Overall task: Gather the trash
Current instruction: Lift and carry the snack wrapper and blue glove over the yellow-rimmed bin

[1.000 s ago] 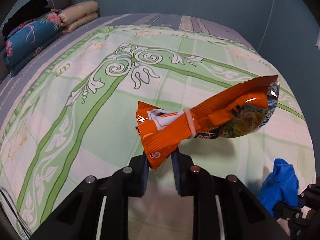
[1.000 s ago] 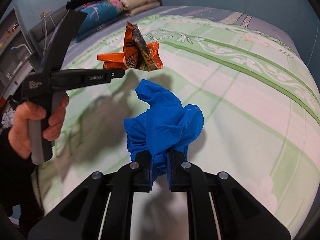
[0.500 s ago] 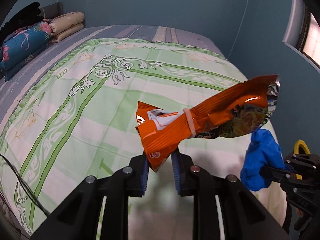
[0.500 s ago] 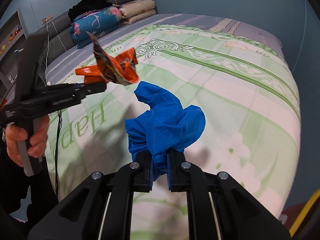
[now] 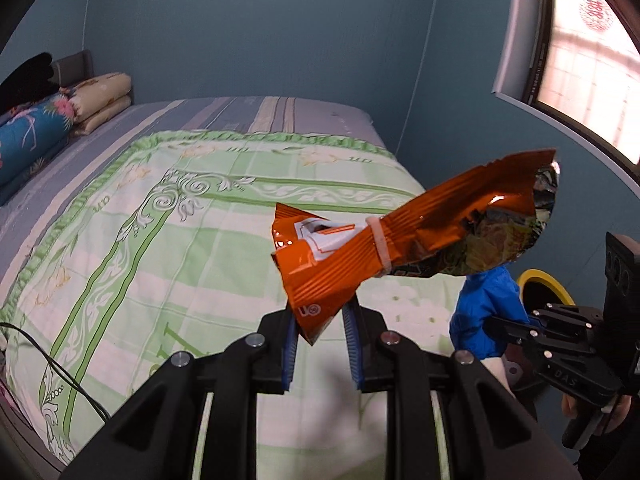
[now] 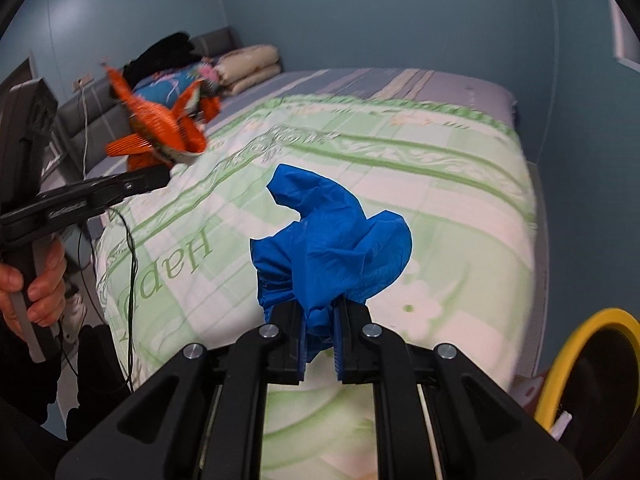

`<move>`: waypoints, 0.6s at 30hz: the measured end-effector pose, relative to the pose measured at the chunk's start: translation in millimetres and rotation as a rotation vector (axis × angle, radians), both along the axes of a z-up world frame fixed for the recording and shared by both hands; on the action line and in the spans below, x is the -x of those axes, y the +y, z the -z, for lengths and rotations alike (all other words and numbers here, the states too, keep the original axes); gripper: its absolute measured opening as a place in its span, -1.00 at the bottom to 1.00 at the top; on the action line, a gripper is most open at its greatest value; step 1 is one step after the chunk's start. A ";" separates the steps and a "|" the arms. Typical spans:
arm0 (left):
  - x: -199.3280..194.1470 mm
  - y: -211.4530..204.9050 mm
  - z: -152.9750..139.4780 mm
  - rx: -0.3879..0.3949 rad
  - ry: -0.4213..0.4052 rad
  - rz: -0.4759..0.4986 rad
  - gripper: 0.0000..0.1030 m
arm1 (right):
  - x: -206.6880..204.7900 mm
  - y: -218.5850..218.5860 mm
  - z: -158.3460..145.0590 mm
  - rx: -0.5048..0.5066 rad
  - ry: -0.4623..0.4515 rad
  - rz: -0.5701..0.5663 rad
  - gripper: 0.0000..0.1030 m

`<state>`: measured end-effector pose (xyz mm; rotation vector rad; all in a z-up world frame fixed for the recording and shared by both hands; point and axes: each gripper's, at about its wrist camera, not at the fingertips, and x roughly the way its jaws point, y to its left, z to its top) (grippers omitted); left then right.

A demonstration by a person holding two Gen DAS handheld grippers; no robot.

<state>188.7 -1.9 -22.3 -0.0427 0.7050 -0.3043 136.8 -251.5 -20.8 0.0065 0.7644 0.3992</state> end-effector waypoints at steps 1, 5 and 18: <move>3.3 -4.8 -3.3 -0.001 -0.005 0.008 -0.62 | 3.8 -7.9 -2.8 -0.002 -0.007 0.014 -0.82; 17.9 -32.3 -18.9 -0.020 -0.035 0.055 -0.62 | 15.2 -35.7 -10.3 -0.018 -0.033 0.067 -0.82; 36.3 -122.6 -41.7 -0.052 -0.076 0.211 -0.62 | 43.5 -110.4 -22.3 -0.035 -0.099 0.233 -0.82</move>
